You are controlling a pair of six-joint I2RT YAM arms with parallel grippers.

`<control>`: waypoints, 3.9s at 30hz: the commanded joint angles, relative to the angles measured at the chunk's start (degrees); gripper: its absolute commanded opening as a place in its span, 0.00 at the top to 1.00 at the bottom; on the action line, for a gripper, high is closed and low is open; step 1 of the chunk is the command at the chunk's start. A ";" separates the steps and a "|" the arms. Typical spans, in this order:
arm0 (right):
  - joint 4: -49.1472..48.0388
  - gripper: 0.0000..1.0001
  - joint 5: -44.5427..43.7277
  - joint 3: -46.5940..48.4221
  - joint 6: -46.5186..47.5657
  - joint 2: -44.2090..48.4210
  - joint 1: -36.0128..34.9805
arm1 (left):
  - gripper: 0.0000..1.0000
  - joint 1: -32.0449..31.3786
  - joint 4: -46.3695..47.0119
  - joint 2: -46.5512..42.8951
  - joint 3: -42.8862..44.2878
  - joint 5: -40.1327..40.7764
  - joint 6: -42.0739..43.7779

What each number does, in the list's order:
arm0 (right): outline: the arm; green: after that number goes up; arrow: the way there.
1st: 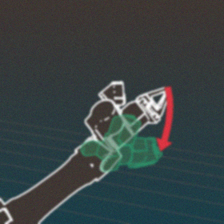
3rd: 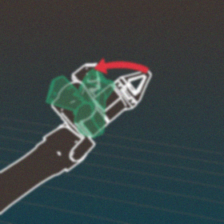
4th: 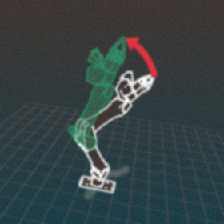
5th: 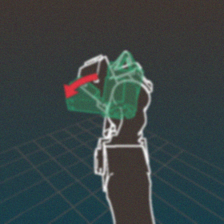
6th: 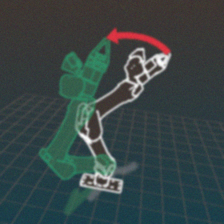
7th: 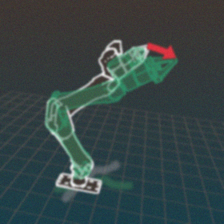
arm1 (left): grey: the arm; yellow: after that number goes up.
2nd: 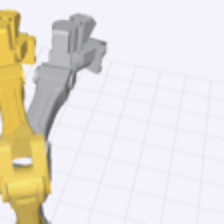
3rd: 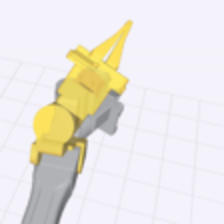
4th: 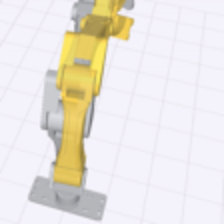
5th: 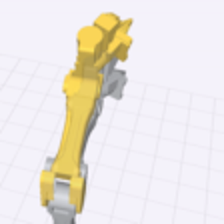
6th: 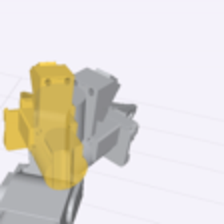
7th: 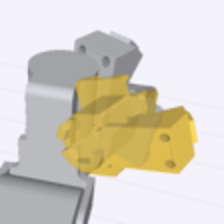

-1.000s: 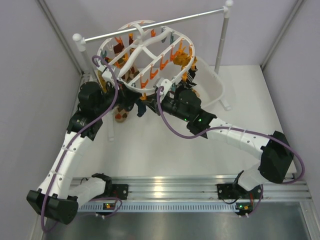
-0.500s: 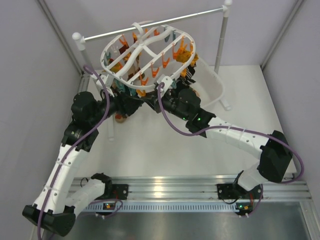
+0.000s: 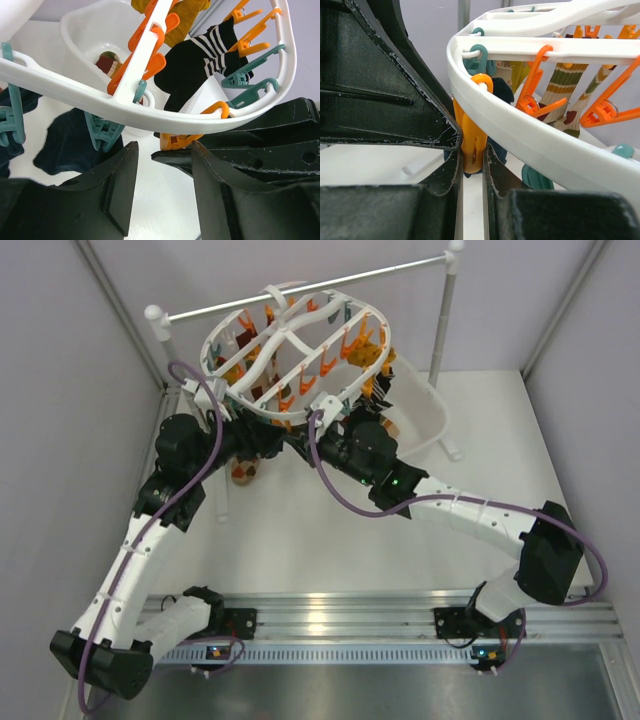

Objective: Clip the socks to the hanger
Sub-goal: Open the clamp at the hanger, then pick up the sock from the bin.

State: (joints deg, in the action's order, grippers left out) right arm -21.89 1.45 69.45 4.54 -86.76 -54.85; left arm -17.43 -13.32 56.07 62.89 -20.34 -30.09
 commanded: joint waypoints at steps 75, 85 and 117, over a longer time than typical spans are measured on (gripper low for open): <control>3.52 1.00 -4.09 3.41 5.83 -1.39 -6.67 | 0.67 -0.32 20.00 4.31 0.30 14.63 -10.34; 14.23 0.51 2.14 1.92 4.09 3.78 -2.99 | 1.00 -0.24 18.42 4.74 -0.58 13.75 -9.73; 27.69 0.54 6.38 21.77 -10.34 -30.81 37.27 | 1.00 -0.06 16.75 8.70 3.64 14.89 -6.21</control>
State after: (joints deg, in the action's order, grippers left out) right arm 5.41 8.73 86.50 -8.58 -114.17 -18.17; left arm -18.39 -2.48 64.31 63.11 -8.62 -37.26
